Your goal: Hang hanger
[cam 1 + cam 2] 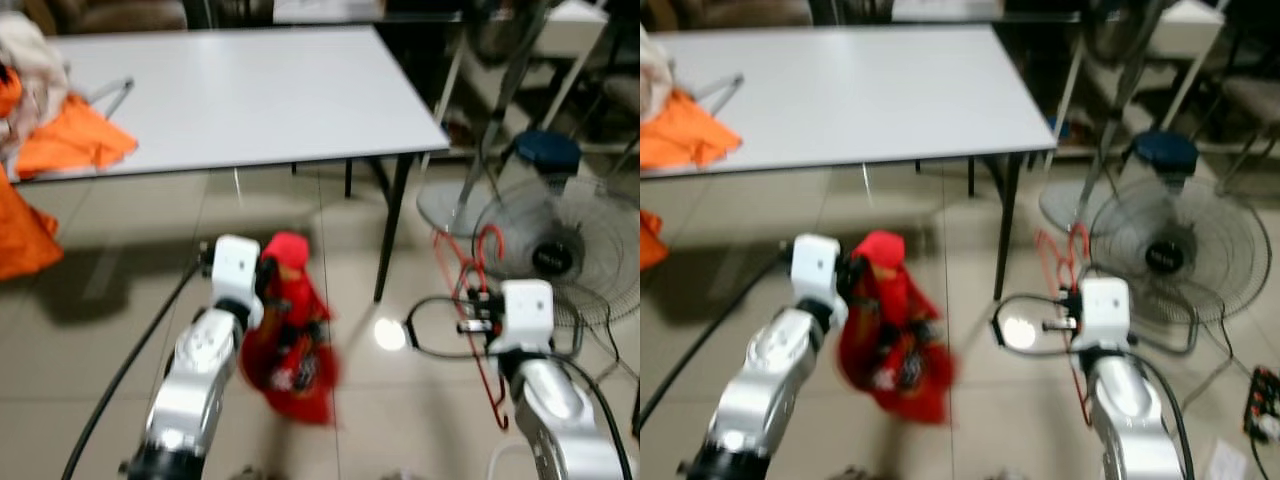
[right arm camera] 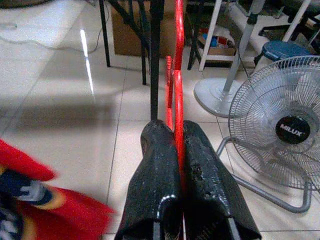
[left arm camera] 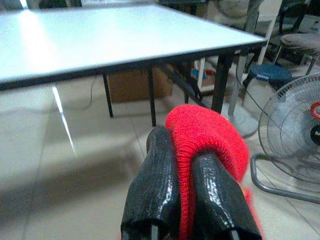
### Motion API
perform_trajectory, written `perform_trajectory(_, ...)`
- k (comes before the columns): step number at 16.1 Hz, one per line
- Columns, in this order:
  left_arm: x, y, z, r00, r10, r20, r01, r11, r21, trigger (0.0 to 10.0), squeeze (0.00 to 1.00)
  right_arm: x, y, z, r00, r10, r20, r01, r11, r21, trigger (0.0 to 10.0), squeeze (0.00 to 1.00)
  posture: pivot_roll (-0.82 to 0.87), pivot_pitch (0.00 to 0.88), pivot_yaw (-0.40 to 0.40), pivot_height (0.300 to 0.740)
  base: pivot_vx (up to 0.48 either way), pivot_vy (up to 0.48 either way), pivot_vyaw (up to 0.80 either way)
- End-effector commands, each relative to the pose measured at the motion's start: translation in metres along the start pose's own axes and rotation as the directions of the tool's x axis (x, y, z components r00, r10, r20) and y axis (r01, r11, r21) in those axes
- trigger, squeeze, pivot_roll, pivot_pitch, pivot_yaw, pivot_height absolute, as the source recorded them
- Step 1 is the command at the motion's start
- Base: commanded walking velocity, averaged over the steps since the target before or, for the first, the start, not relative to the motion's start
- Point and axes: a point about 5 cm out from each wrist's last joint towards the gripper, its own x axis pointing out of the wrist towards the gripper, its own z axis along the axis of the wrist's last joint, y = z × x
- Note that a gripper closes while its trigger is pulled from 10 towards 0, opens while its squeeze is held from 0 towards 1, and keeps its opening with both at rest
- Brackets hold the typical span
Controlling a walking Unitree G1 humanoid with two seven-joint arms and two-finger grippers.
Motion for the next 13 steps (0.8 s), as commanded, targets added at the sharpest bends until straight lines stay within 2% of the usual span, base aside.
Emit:
perform_trajectory(1, 0.001, 0.011, 0.022, 0.996, 0.020, 0.090, -0.022, 1.000, 0.023, 10.0, 0.00, 0.001, 0.014, 0.015, 0.996, 0.048, 0.075, -0.050, 0.998, 0.031, 10.0, 0.00, -0.08, 0.065, 0.019, 0.740, 0.000, 0.000, 0.00)
perform_trajectory(2, 0.002, 0.011, 0.026, 0.994, 0.021, 0.107, -0.024, 0.999, 0.024, 10.0, 0.00, 0.001, 0.016, 0.018, 0.994, 0.055, 0.089, -0.059, 0.998, 0.036, 10.0, 0.00, -0.08, 0.068, 0.018, 0.740, 0.000, 0.000, 0.00)
perform_trajectory(4, 0.008, 0.011, 0.050, 0.981, 0.015, 0.194, -0.016, 1.000, 0.002, 10.0, 0.00, 0.000, 0.025, 0.038, 0.981, 0.117, 0.155, -0.119, 0.993, 0.003, 10.0, 0.00, -0.09, 0.072, 0.014, 0.740, 0.000, 0.000, 0.00)
perform_trajectory(7, 0.018, 0.011, 0.075, 0.967, 0.006, 0.256, -0.003, 1.000, -0.011, 10.0, 0.00, -0.001, 0.025, 0.058, 0.969, 0.121, 0.214, -0.128, 0.992, 0.020, 10.0, 0.00, -0.08, 0.077, 0.008, 0.740, 0.209, 0.000, 0.00)
perform_trajectory(8, 0.033, 0.012, 0.101, 0.957, -0.026, 0.288, 0.018, 0.999, 0.027, 10.0, 0.00, -0.002, 0.025, 0.076, 0.949, 0.156, 0.272, -0.151, 0.988, -0.039, 10.0, 0.00, -0.08, 0.078, 0.008, 0.740, 0.349, 0.000, 0.00)
perform_trajectory(11, 0.048, 0.015, 0.123, 0.952, -0.024, 0.305, 0.010, 0.999, 0.049, 10.0, 0.00, -0.005, 0.028, 0.088, 0.933, 0.197, 0.301, -0.169, 0.979, -0.118, 10.0, 0.00, -0.07, 0.078, 0.005, 0.740, 0.369, 0.000, 0.00)
perform_trajectory(13, 0.067, 0.018, 0.151, 0.939, -0.028, 0.344, 0.002, 0.997, 0.075, 10.0, 0.00, -0.007, 0.028, 0.092, 0.929, 0.208, 0.306, -0.177, 0.976, -0.126, 10.0, 0.00, -0.08, 0.080, 0.004, 0.740, 0.390, 0.000, 0.80)
